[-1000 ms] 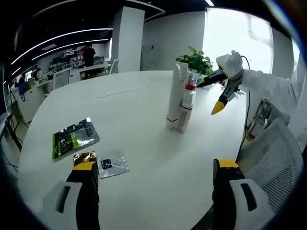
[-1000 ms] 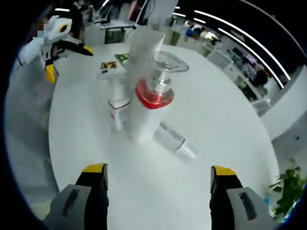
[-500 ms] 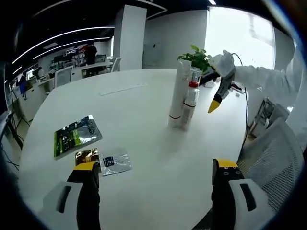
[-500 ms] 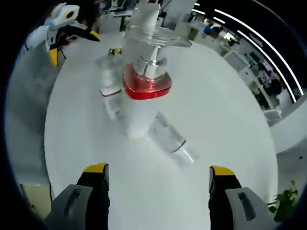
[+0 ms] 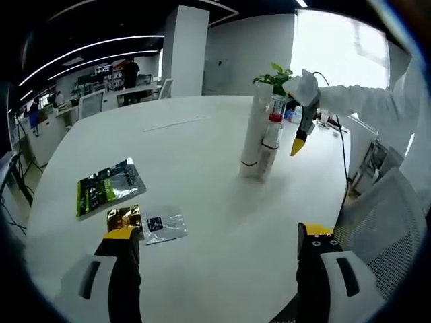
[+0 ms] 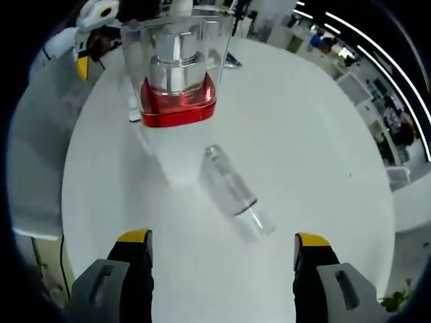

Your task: Arrange the skincare products in the storage area until every visible bottle or jar stands upright without overlapping.

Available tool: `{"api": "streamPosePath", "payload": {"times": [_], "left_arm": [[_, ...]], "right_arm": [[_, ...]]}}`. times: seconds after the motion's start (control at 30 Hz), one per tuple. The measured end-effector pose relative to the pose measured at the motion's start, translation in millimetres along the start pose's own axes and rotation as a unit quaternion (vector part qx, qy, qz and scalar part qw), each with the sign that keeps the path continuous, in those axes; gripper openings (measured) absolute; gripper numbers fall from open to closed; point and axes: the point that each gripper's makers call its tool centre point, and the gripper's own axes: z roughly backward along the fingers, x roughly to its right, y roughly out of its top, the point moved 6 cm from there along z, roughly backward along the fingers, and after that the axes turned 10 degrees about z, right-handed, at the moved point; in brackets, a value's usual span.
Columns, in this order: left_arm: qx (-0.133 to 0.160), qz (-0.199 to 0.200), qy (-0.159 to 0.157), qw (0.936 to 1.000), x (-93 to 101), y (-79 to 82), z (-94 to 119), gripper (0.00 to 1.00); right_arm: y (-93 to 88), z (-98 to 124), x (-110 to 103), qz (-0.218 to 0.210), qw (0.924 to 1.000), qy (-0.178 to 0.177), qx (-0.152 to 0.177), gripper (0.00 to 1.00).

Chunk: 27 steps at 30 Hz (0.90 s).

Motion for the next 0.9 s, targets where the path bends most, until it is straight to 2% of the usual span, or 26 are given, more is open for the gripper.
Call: {"api": "streamPosePath", "payload": {"times": [0.27, 0.43, 0.7, 0.8, 0.9], "left_arm": [[-0.001, 0.004, 0.004, 1.0, -3.1, -0.5, -0.2, 0.91], [-0.003, 0.006, 0.006, 1.0, -4.2, -1.0, -0.1, 0.9], [0.0, 0.014, 0.01, 0.9999, -7.1, -0.9, 0.4, 0.89], [-0.003, 0.014, 0.011, 0.9998, -7.9, -1.3, 0.4, 0.89], [-0.004, 0.014, 0.012, 0.9998, -8.3, -1.7, 0.3, 0.88]], "right_arm": [[-1.7, -14.1, 13.4, 0.018, 0.9997, 0.015, 0.001, 0.74], [-1.2, -22.0, 18.9, 0.02, 0.9996, 0.018, 0.003, 0.64], [-0.5, -35.4, 19.4, 0.01, 0.9988, 0.047, -0.005, 0.65], [-1.5, -39.6, 20.2, 0.012, 0.9986, 0.05, -0.011, 0.62], [-0.1, -41.7, 25.6, 0.013, 0.9985, 0.053, 0.001, 0.61]]}}
